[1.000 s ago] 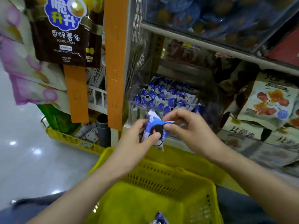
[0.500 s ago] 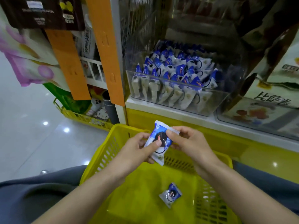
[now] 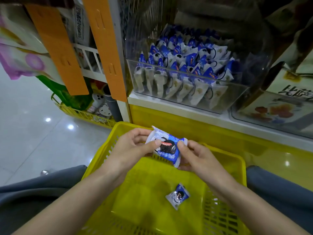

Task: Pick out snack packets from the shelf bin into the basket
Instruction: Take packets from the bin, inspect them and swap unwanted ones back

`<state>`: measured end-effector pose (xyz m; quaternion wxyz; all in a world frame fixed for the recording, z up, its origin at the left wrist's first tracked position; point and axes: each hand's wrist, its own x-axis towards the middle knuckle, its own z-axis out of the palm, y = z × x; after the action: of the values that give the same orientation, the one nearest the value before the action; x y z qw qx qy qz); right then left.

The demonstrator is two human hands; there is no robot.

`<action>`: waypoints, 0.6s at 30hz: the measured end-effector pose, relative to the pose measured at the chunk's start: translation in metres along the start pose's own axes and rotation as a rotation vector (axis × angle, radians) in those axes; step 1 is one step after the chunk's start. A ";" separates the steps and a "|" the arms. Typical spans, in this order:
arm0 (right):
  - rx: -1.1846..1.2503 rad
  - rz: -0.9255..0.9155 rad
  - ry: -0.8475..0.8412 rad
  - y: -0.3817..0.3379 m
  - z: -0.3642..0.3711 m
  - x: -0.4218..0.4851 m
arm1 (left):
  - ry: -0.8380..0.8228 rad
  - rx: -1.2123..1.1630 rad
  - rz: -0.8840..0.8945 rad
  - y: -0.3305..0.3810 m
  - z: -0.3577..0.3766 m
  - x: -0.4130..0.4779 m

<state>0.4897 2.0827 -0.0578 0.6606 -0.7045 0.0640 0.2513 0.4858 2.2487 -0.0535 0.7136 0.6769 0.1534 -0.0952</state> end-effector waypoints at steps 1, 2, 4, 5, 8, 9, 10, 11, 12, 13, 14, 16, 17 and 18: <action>0.032 -0.001 0.010 0.001 -0.001 0.000 | -0.010 -0.033 -0.004 0.000 0.001 -0.001; 0.062 0.000 0.020 0.002 -0.002 -0.001 | -0.016 -0.065 -0.006 0.001 0.002 -0.002; 0.104 0.008 0.036 0.004 -0.003 -0.002 | -0.028 -0.094 -0.005 0.001 0.002 -0.003; 0.119 0.010 0.038 0.004 -0.003 -0.003 | -0.033 -0.082 0.003 0.001 0.002 -0.003; 0.137 0.017 0.042 0.005 -0.002 -0.004 | -0.019 0.045 0.089 0.002 0.002 -0.003; 0.127 0.027 0.040 0.005 -0.002 -0.005 | 0.012 0.138 0.164 0.002 0.003 -0.002; 0.113 0.043 0.026 0.006 -0.001 -0.006 | 0.046 0.229 0.245 0.001 0.003 -0.001; 0.084 0.055 0.000 0.007 0.001 -0.007 | 0.072 0.294 0.316 0.001 0.004 -0.001; 0.042 0.051 -0.023 0.008 0.002 -0.008 | 0.085 0.329 0.370 0.000 0.004 0.000; -0.025 0.022 -0.027 0.010 0.004 -0.008 | 0.085 0.346 0.403 -0.001 0.003 0.001; -0.100 -0.027 -0.006 0.011 0.005 -0.008 | 0.075 0.361 0.424 -0.002 0.002 0.002; -0.202 -0.125 0.022 0.012 0.005 -0.007 | 0.031 0.409 0.442 -0.005 0.002 0.003; -0.204 -0.156 0.010 0.011 0.005 -0.006 | 0.008 0.431 0.445 -0.006 0.002 0.003; -0.181 -0.178 -0.022 0.010 0.005 -0.006 | -0.005 0.445 0.444 -0.007 0.004 0.002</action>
<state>0.4789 2.0850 -0.0637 0.6146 -0.7614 -0.0289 0.2041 0.4861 2.2448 -0.0603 0.5519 0.8330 -0.0245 0.0299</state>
